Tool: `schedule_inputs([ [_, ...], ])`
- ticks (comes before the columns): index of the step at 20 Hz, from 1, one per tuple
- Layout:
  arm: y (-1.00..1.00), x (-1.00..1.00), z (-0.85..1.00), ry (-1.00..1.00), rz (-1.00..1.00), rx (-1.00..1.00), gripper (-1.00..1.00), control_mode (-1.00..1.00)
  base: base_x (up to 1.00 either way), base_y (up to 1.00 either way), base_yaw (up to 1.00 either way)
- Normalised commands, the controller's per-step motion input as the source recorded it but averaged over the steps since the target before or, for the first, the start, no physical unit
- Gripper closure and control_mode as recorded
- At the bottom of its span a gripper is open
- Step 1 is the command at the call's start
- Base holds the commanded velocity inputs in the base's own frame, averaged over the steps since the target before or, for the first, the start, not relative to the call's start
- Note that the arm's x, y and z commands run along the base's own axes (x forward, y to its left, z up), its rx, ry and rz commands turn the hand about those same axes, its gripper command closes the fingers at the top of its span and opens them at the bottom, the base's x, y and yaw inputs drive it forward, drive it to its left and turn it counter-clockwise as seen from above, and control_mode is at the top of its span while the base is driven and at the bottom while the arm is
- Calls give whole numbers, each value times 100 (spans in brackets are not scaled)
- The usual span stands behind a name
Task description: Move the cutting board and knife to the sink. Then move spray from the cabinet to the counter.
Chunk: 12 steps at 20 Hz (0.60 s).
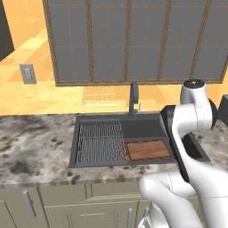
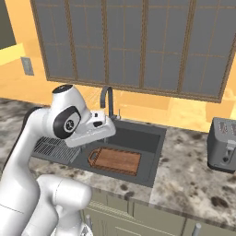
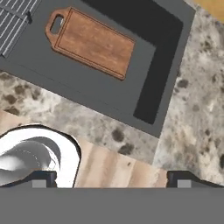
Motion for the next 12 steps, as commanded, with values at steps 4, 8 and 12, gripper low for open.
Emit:
schedule_inputs([
  [4, 10, -2, -4, -24, -64, 7, -100, -100, 0, 0, 0],
  [8, 3, -10, 0, -19, -34, 9, -100, -100, 0, 0, 0],
  [12, 0, -2, 0, -1, 0, 2, -100, -100, 0, 0, 0],
])
